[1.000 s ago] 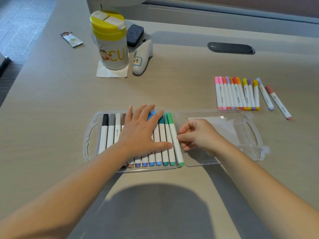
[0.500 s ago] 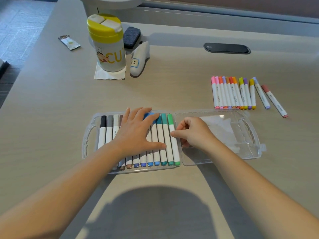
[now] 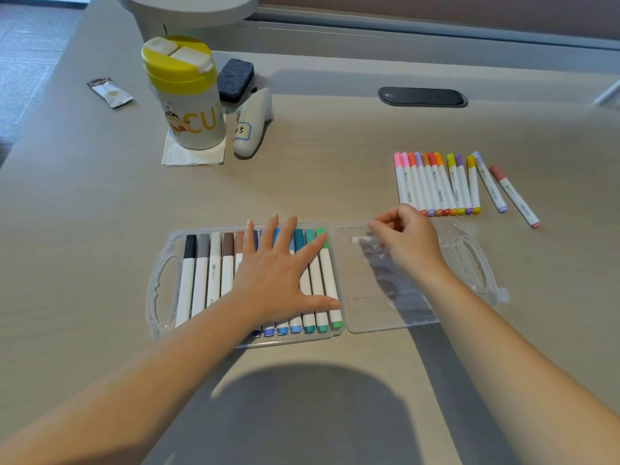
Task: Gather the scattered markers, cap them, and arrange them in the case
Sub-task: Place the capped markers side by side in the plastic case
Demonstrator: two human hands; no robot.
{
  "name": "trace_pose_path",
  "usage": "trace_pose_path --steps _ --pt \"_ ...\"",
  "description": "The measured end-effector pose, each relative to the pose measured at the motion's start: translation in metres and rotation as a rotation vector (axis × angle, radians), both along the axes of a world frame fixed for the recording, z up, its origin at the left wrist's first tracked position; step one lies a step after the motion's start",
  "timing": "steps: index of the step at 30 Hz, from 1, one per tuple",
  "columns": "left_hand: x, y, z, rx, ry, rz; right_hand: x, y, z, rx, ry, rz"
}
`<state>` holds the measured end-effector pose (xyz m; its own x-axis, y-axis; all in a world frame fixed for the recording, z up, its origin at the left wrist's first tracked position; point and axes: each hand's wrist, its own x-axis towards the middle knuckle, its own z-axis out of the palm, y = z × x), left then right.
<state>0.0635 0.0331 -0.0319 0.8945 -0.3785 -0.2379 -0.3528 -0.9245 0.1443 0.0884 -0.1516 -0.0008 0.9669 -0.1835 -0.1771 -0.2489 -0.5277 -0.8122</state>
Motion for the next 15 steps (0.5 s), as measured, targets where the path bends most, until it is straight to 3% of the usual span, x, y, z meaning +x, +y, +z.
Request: trace_pose_path --steps 7,15 --pt "0.013 -0.035 -0.001 -0.020 0.001 -0.069 0.033 -0.061 0.000 -0.085 -0.095 -0.354" --pt "0.028 -0.050 -0.005 -0.023 -0.012 -0.048 0.066 -0.081 -0.007 -0.177 -0.007 -0.392"
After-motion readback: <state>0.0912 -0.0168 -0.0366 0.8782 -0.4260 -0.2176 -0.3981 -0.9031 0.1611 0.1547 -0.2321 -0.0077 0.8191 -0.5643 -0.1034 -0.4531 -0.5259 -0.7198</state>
